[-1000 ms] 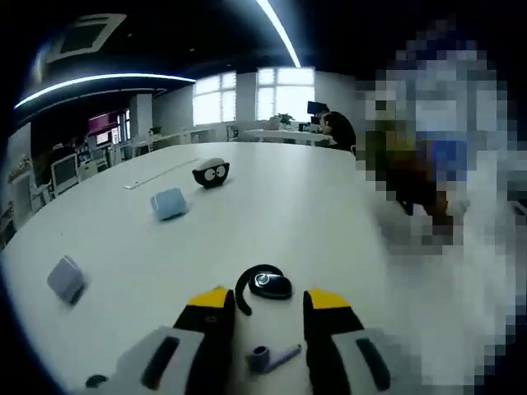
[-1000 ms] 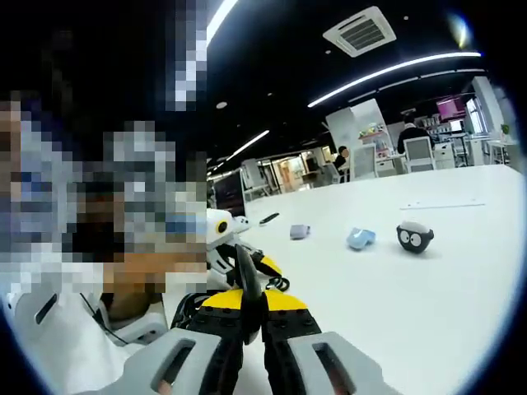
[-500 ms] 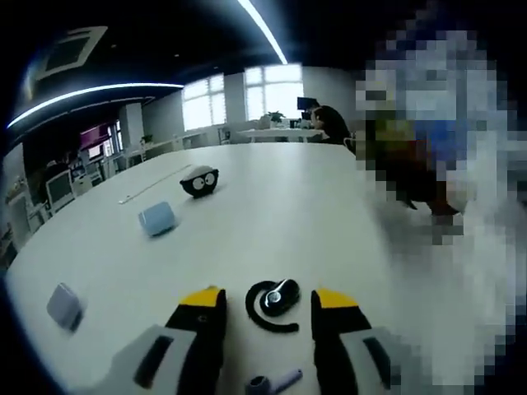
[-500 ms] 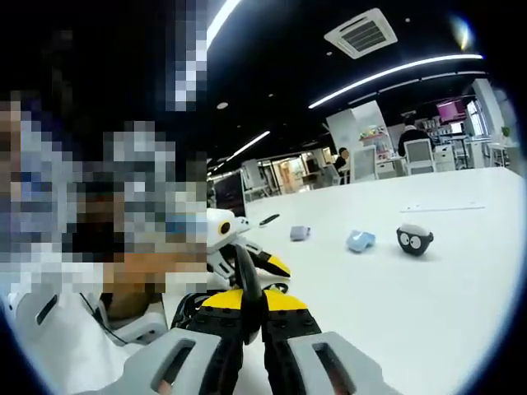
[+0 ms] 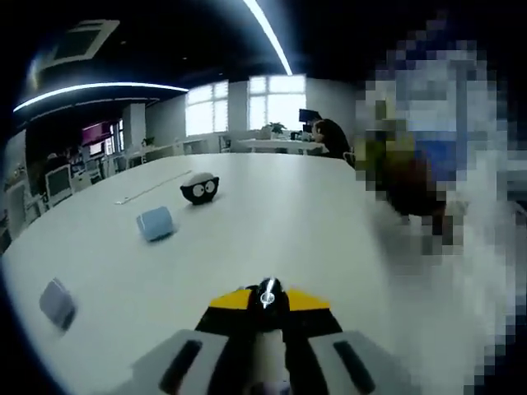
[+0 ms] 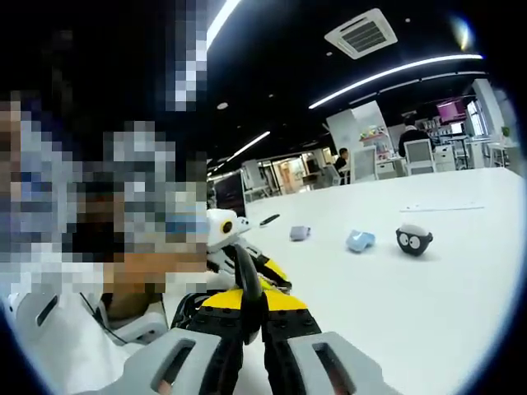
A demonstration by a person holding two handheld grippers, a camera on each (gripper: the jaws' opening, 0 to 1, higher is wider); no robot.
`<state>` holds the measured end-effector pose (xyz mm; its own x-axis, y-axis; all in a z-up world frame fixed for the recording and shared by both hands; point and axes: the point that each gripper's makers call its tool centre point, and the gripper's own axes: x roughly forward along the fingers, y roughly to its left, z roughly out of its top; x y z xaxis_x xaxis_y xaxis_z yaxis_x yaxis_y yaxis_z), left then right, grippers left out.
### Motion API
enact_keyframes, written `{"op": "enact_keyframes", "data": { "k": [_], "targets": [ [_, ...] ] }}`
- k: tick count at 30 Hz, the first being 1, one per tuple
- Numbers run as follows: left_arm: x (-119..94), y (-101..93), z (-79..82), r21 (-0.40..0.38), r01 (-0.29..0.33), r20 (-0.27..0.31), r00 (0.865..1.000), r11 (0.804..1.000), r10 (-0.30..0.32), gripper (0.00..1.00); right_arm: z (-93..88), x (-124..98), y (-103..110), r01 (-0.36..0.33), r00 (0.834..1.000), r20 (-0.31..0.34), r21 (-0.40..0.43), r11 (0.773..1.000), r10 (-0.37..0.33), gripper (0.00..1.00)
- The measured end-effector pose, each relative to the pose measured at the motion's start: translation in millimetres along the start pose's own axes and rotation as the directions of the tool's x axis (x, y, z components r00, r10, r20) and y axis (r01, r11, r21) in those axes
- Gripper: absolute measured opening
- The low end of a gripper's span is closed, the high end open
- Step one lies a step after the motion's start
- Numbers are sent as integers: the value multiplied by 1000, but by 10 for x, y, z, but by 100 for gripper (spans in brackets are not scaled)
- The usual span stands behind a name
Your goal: Pick up the earbuds from the table and place the earbuds into the earbud case
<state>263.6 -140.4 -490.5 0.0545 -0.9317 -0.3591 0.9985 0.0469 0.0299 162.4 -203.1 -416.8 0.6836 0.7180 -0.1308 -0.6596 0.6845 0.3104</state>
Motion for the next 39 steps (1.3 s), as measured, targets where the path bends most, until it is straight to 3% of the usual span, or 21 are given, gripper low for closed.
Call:
{"op": "enact_keyframes", "data": {
  "k": [3, 7, 12, 18, 20, 21, 22, 24, 28, 32, 34, 39],
  "targets": [
    [-132, -40, 31, 30, -18, -35, 999, 999, 19, 6, -17, 6, -25, 4, 1000, -4, 3, 1000, -4, 6],
    [-174, -103, 10, 47, -6, -75, 997, 999, 10, 15, -16, 9, -29, 5, 1000, -6, 1, 1000, -5, 6],
    [-60, -94, 8, 76, -23, -80, 996, 997, 29, 26, -16, -4, -38, 10, 1000, -7, -7, 1000, -10, 6],
    [163, -77, -6, 114, -23, -140, 989, 993, 39, 22, -28, 2, -38, 10, 1000, -11, -9, 1000, -10, 6],
    [198, -37, -25, 99, -37, -172, 984, 994, 54, 21, -31, -2, -42, 11, 1000, -11, -8, 1000, -11, 6],
    [211, -9, -86, 86, -50, -223, 973, 995, 68, 21, -33, -3, -45, 12, 1000, -12, -8, 1000, -12, 6],
    [264, 7, -21, 78, -58, -197, 978, 995, 73, 22, -33, -5, -48, 14, 1000, -12, -11, 1000, -14, 6],
    [235, -21, -64, 87, -56, -255, 964, 995, 76, 20, -33, -8, -51, 15, 1000, -12, -13, 1000, -15, 6],
    [241, -78, -48, 81, -54, -278, 958, 995, 75, 15, -24, -16, -36, 10, 1000, -9, -13, 1000, -11, 6],
    [203, -34, -61, 72, -56, -279, 957, 996, 74, 15, -18, -30, -33, 10, 1000, -7, -15, 1000, -10, 6],
    [159, -35, -41, 83, -40, -257, 965, 996, 60, 14, -12, -40, -37, 12, 1000, -5, -15, 1000, -12, 6],
    [-67, -221, 210, 214, 25, -176, 984, 976, 14, 14, -3, -58, -43, 7, 1000, -8, -20, 1000, -7, 6]
  ]
}}
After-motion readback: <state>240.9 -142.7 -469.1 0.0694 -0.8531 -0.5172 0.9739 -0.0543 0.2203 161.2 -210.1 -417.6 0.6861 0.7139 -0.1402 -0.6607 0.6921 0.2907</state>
